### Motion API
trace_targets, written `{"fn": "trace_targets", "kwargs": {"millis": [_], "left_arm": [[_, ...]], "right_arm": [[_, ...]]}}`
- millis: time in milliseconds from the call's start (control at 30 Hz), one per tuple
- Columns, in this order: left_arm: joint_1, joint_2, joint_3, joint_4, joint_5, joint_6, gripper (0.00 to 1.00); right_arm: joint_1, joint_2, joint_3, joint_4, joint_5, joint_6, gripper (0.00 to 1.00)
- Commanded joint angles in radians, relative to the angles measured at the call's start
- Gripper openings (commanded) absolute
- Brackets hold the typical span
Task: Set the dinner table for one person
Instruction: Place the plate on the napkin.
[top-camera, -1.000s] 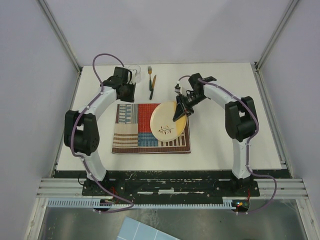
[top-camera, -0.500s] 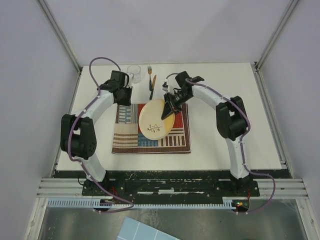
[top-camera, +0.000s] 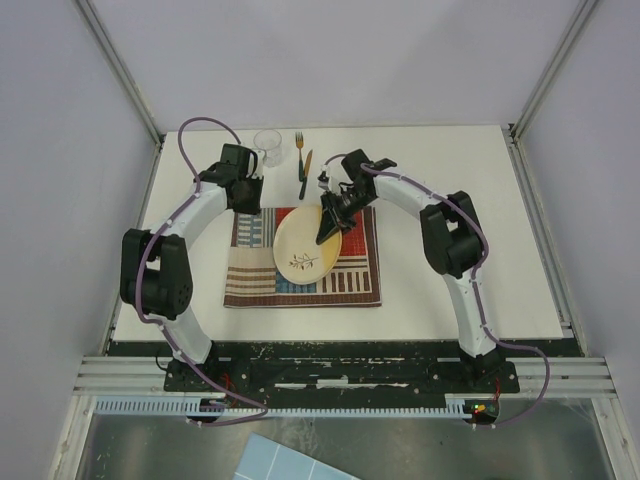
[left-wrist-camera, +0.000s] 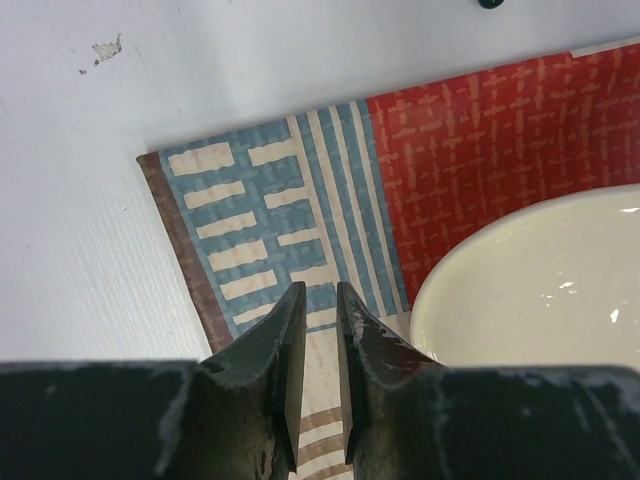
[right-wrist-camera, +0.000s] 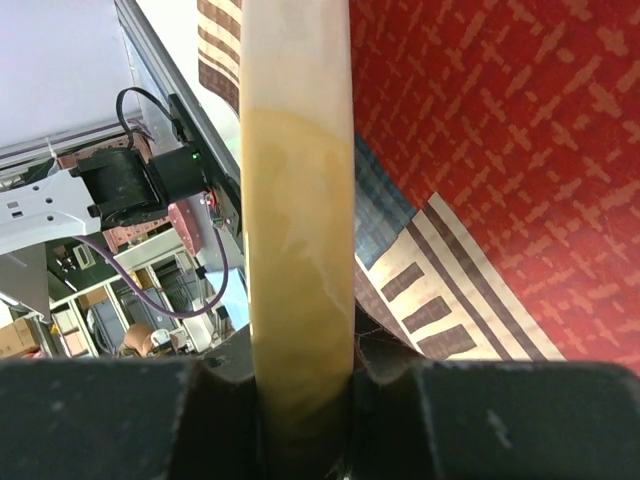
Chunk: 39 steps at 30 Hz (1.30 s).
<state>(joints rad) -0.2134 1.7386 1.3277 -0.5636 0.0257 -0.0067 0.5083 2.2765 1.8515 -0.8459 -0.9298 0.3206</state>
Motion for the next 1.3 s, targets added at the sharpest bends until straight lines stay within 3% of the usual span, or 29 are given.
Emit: {"fn": "trace_targets", "kwargs": {"millis": [0,1267], "left_arm": [[0.003,-0.041,0.000,0.048,-0.015,0.025,0.25],[0.003,-0.021,0.015,0.043,-0.014,0.010,0.23]], "right_arm": [[0.018,-0.023,0.073,0.065,-0.108,0.042,0.02],[0.045,0.029,0.011,0.223,-0.161,0.152,0.02]]}}
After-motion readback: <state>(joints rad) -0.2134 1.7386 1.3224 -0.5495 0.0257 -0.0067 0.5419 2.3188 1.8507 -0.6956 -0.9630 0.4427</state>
